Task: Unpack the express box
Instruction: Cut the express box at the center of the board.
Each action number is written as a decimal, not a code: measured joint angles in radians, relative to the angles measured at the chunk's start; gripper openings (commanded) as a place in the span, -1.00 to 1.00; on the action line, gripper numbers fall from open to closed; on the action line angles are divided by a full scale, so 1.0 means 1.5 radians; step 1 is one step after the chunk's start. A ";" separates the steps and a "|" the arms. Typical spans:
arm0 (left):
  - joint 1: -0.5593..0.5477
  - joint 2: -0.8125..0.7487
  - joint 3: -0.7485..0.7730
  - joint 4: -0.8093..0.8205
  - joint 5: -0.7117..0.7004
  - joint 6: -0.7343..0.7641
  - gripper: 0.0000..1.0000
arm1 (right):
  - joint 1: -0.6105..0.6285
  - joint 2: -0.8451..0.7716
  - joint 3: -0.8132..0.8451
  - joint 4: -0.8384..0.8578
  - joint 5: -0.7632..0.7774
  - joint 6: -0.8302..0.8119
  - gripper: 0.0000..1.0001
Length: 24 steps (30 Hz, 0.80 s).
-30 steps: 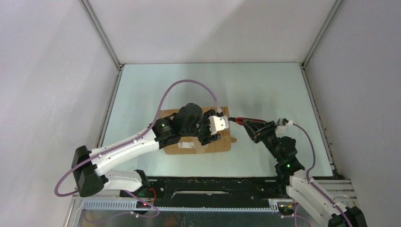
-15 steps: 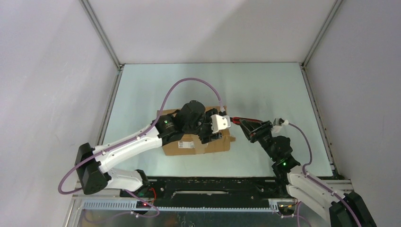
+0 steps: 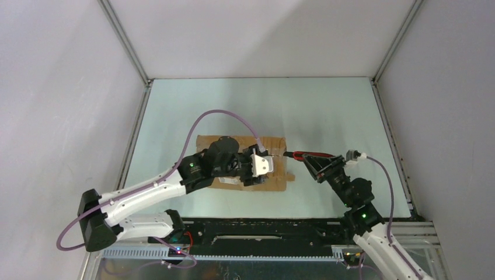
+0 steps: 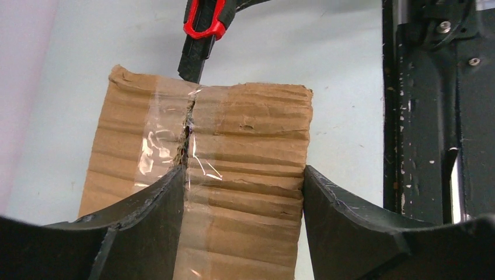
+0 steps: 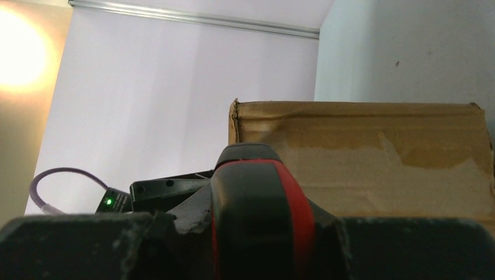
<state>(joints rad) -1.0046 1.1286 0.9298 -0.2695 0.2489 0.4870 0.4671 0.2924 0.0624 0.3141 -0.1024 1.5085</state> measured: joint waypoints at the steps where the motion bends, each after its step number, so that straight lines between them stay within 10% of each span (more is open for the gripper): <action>1: -0.003 -0.011 -0.008 0.005 0.006 0.003 -1.00 | 0.000 -0.027 0.000 -0.025 -0.005 -0.003 -1.00; 15: 0.001 -0.027 -0.045 0.054 0.008 0.014 -1.00 | -0.047 -0.176 0.019 -0.276 -0.043 -0.032 -1.00; 24: 0.008 -0.057 -0.065 0.059 -0.007 0.013 -1.00 | -0.128 -0.128 0.019 -0.243 -0.132 -0.026 -1.00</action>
<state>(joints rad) -0.9924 1.0424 0.8322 -0.1806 0.2382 0.5072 0.2756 0.1005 0.0902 -0.0509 -0.3000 1.4700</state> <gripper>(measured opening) 0.690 0.271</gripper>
